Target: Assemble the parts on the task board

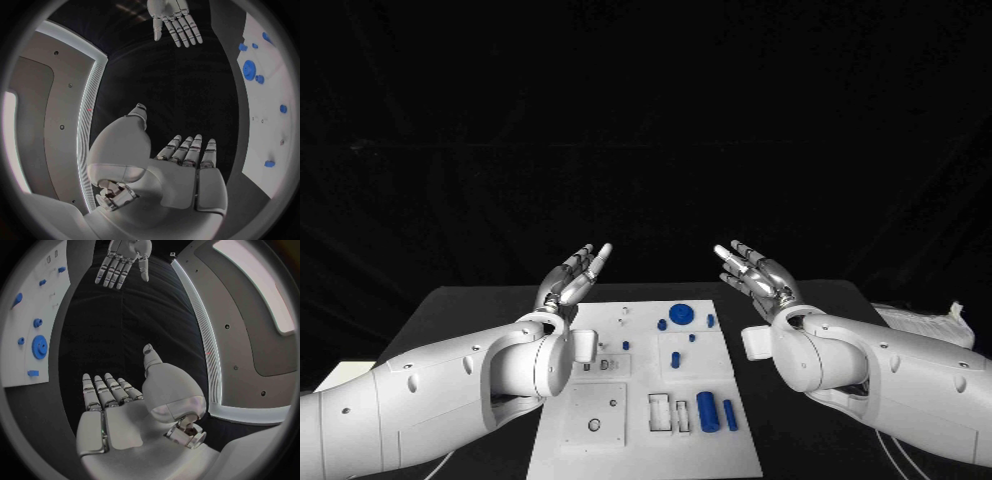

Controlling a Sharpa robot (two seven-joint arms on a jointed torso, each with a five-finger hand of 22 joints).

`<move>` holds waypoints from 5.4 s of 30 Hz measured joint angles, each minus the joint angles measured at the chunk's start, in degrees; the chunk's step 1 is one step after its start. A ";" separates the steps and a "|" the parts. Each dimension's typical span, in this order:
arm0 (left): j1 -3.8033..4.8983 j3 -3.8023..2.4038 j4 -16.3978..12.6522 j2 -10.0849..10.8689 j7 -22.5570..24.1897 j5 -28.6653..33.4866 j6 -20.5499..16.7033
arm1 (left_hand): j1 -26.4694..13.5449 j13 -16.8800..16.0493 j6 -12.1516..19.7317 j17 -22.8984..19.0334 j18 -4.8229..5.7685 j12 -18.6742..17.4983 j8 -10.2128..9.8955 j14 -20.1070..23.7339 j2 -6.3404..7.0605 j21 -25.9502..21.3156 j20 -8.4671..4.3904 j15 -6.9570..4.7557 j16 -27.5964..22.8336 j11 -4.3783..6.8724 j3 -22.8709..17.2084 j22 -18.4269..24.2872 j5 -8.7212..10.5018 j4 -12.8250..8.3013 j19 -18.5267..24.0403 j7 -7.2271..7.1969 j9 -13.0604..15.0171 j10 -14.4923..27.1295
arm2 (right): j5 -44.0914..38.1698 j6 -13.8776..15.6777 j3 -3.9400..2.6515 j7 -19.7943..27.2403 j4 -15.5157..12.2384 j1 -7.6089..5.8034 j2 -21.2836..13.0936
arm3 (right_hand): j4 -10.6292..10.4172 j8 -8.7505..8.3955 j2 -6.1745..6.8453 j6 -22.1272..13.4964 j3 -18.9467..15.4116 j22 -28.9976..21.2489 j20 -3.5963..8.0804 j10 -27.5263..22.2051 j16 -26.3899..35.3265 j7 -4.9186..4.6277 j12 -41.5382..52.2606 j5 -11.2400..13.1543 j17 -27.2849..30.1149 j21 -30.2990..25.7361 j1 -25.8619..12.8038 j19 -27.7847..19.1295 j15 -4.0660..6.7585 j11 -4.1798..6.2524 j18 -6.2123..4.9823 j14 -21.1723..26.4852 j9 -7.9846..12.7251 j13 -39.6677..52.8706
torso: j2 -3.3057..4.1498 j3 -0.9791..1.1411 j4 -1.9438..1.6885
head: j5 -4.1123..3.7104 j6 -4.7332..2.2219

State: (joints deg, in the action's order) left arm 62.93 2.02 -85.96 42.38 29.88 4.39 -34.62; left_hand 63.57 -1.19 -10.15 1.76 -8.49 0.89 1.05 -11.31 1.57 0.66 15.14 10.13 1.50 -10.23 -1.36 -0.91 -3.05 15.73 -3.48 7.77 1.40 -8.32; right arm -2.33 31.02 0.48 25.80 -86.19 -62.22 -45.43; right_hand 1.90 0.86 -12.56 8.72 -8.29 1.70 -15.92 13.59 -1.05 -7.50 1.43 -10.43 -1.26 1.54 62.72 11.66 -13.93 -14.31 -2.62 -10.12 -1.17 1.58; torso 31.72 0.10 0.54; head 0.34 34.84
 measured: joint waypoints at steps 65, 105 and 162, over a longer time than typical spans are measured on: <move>5.27 -0.08 -25.97 21.05 -0.07 2.63 15.90 | 14.43 -5.89 -47.99 34.95 -1.35 7.07 5.54 -58.71 -3.57 49.63 -7.18 -8.16 42.94 3.90 -2.27 -25.67 -0.22 -8.31 -57.71 2.32 3.32 -56.70 | -97.90 -16.76 -0.49 -30.72 4.12 -11.57 3.43 | 13.86 3.09 12.11 53.80 20.85 43.27 10.97 53.12 -69.51 -0.16 2.19 3.34 -55.99 62.24 9.80 62.31 14.94 9.70 -5.78 -73.90 -2.96 2.12 | 13.41 -2.24 -5.15 | -3.49 -1.94; 5.93 -0.10 -26.18 21.59 -0.77 2.51 15.93 | 14.22 -5.92 -47.87 35.08 -1.33 6.96 5.33 -58.47 -3.36 49.63 -7.17 -7.95 42.94 3.69 -2.28 -25.79 -0.22 -8.31 -57.31 2.44 3.28 -56.49 | -100.22 -22.70 -0.59 -32.15 4.21 -11.42 4.67 | 12.79 3.09 12.25 53.34 23.27 43.89 10.55 51.53 -70.44 -0.24 2.19 3.92 -56.58 63.43 9.49 61.44 14.54 9.31 -5.79 -73.90 -3.10 2.05 | 16.49 -2.02 -5.73 | -3.99 -2.07; 5.94 -0.10 -24.68 20.22 -2.73 2.50 15.79 | 14.22 -6.00 -47.45 35.26 -1.31 6.39 4.66 -57.18 -3.36 49.87 -6.77 -7.86 42.93 3.28 -2.42 -25.97 -0.21 -8.76 -56.08 2.86 3.14 -56.08 | -99.80 -10.94 -1.79 -34.70 10.97 -11.85 13.72 | 3.97 3.02 12.24 57.12 33.32 47.99 11.21 56.89 -72.63 0.28 2.28 7.49 -58.56 66.80 6.42 61.71 14.97 10.65 -5.81 -73.90 -3.29 2.28 | 18.02 -2.52 -6.75 | -3.49 -3.94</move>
State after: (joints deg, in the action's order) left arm 68.87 1.92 -110.64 62.60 27.14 6.89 -18.83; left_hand 77.79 -7.19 -57.60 37.01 -9.80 7.28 5.71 -68.49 -1.79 50.53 8.38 2.27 44.44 -6.95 -3.78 -26.89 -3.26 6.96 -59.56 10.62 4.54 -64.40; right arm -102.12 20.07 -1.31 -8.90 -75.22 -74.08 -31.70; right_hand 5.86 3.89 -0.32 65.84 25.03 49.69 -4.71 70.48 -73.69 -7.22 3.71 -2.95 -59.82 68.35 69.14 73.37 1.04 -3.66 -8.42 -84.02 -4.46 3.86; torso 49.74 -2.42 -6.21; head -3.15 30.90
